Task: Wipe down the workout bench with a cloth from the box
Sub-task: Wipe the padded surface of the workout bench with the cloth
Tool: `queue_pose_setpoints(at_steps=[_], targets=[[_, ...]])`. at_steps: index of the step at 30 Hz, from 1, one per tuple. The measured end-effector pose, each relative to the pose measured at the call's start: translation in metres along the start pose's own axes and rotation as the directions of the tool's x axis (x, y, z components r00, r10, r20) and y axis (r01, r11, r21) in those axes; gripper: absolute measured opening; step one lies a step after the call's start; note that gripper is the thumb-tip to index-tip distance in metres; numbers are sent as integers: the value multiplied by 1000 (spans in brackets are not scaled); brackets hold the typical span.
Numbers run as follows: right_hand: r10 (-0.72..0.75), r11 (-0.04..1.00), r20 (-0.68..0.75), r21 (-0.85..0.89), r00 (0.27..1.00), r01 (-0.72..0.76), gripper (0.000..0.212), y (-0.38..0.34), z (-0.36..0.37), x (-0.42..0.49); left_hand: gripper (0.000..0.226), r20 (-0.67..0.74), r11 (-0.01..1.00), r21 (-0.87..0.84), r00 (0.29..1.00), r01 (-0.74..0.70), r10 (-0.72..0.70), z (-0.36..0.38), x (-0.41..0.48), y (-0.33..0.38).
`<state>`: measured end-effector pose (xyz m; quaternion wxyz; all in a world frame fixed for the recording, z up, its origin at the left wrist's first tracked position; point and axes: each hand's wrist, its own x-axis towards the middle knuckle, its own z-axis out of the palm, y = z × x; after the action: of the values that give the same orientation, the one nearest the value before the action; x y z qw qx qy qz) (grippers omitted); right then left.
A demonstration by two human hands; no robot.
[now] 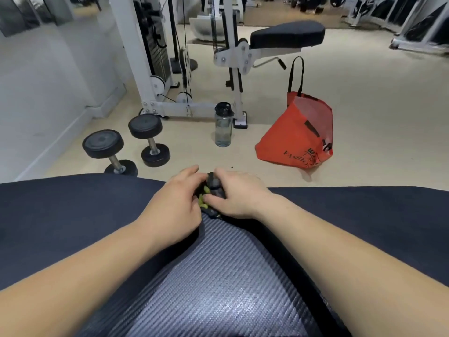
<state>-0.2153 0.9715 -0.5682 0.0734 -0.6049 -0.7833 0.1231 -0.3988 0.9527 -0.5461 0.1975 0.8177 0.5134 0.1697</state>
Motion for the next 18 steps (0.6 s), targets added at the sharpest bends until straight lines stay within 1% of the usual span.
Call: queue_pose_setpoints(at_steps=[1, 3, 5, 8, 10, 11, 13, 15, 16, 17, 18], targets=[[17, 1000, 22, 24, 1000, -17, 41, 2, 0, 2, 58, -15, 1000, 9, 1000, 11, -11, 1, 1, 1], [107, 986, 61, 118, 992, -114, 42, 23, -3, 1, 59, -32, 999, 27, 999, 28, -27, 4, 4, 5], [223, 956, 65, 183, 973, -231, 45, 54, -12, -9, 58, -8, 999, 33, 1000, 26, -26, 12, 9, 13], [389, 900, 37, 201, 921, -388, 44, 115, -29, -40, 51, 49, 998, 42, 998, -35, 33, 32, 22, 35], [518, 837, 1, 204, 855, -508, 46, 156, -40, -69, 46, 80, 995, 34, 992, -97, 94, 49, 33, 55], [585, 799, -18, 189, 811, -572, 45, 175, -46, -85, 44, 101, 992, 26, 987, -126, 123, 57, 38, 65], [697, 717, -101, 126, 710, -686, 45, 208, -54, -116, 43, 137, 984, 6, 975, -176, 173, 71, 47, 84], [755, 644, -208, 57, 622, -763, 41, 228, -62, -143, 44, 165, 975, -4, 962, -221, 219, 82, 53, 98], [753, 633, -260, 37, 604, -773, 36, 230, -65, -150, 45, 168, 972, -1, 958, -236, 233, 85, 55, 101], [734, 646, -294, 20, 613, -763, 31, 229, -66, -153, 46, 165, 970, 6, 957, -244, 240, 87, 55, 102], [705, 670, -308, -7, 638, -743, 26, 226, -65, -154, 47, 163, 969, 10, 957, -247, 242, 89, 54, 103]])
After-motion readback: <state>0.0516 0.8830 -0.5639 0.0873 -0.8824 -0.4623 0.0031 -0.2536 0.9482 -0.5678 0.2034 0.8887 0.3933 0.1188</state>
